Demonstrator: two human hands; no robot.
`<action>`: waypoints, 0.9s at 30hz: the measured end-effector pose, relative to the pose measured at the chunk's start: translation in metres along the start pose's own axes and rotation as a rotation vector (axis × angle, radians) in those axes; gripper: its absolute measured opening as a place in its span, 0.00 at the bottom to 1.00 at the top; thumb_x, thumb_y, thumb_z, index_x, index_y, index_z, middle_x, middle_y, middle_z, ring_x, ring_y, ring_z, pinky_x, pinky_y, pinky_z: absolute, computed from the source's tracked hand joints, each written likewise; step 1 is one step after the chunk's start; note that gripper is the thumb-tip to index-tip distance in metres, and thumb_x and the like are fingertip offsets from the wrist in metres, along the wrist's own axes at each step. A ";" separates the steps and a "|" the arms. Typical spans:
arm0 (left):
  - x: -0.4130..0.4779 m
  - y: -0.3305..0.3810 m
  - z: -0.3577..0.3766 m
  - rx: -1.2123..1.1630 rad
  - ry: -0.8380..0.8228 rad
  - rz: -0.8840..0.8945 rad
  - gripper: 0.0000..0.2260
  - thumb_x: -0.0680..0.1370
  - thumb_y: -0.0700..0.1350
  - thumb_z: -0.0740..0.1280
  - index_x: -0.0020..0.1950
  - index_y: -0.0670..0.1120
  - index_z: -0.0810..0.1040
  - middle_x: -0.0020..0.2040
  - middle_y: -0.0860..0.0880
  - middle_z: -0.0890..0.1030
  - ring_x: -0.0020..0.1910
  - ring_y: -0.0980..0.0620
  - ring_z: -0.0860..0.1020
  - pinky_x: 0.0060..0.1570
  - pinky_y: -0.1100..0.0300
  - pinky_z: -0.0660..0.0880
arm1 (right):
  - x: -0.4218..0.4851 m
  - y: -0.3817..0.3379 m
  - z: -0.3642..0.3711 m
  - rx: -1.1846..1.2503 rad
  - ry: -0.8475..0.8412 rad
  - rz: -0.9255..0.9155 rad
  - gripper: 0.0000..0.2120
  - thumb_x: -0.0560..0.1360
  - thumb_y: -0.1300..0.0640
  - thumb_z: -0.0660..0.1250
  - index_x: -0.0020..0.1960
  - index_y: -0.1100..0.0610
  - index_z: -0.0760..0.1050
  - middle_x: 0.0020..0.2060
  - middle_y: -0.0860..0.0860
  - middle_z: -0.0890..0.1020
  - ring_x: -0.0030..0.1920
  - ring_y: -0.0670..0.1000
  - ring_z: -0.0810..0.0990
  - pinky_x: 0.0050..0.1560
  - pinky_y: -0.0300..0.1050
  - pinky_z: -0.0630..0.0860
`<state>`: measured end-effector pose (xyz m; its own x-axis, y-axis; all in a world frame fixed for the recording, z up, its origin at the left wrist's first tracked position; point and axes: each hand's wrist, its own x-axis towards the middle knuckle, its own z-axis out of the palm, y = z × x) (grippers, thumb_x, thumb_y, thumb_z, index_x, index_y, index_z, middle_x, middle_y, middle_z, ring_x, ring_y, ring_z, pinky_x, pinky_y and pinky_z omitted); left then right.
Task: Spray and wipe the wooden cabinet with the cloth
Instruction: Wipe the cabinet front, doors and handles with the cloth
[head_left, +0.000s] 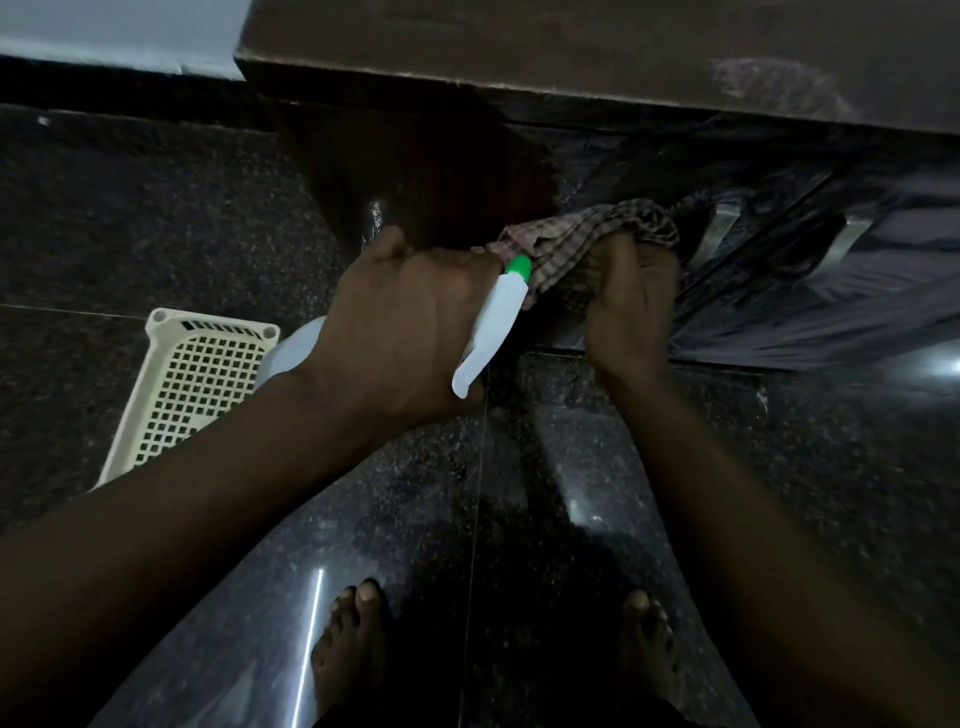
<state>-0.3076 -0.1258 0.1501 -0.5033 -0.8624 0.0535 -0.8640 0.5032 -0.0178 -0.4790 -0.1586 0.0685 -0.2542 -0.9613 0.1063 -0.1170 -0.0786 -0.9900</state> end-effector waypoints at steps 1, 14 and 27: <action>0.000 0.001 -0.001 0.002 -0.016 -0.011 0.10 0.62 0.44 0.64 0.42 0.48 0.70 0.34 0.50 0.75 0.32 0.44 0.74 0.44 0.55 0.63 | -0.001 -0.001 0.000 0.007 0.013 -0.002 0.19 0.72 0.47 0.56 0.25 0.53 0.66 0.24 0.44 0.66 0.29 0.46 0.63 0.31 0.47 0.57; 0.002 -0.005 -0.020 -0.072 0.116 0.023 0.05 0.69 0.47 0.54 0.38 0.47 0.67 0.32 0.49 0.74 0.28 0.44 0.72 0.43 0.52 0.67 | -0.008 0.034 -0.002 0.023 0.062 0.075 0.32 0.71 0.45 0.56 0.36 0.79 0.63 0.30 0.69 0.71 0.31 0.55 0.68 0.39 0.45 0.63; 0.000 0.005 -0.032 -0.142 0.049 0.076 0.06 0.66 0.49 0.50 0.38 0.50 0.64 0.30 0.54 0.65 0.28 0.48 0.64 0.42 0.56 0.63 | -0.010 0.027 0.001 0.042 0.046 0.100 0.27 0.70 0.46 0.57 0.32 0.73 0.68 0.28 0.66 0.71 0.33 0.48 0.69 0.35 0.45 0.64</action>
<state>-0.3117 -0.1218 0.1817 -0.5634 -0.8194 0.1057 -0.8111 0.5729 0.1178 -0.4788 -0.1510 0.0404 -0.3070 -0.9517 0.0104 -0.0490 0.0049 -0.9988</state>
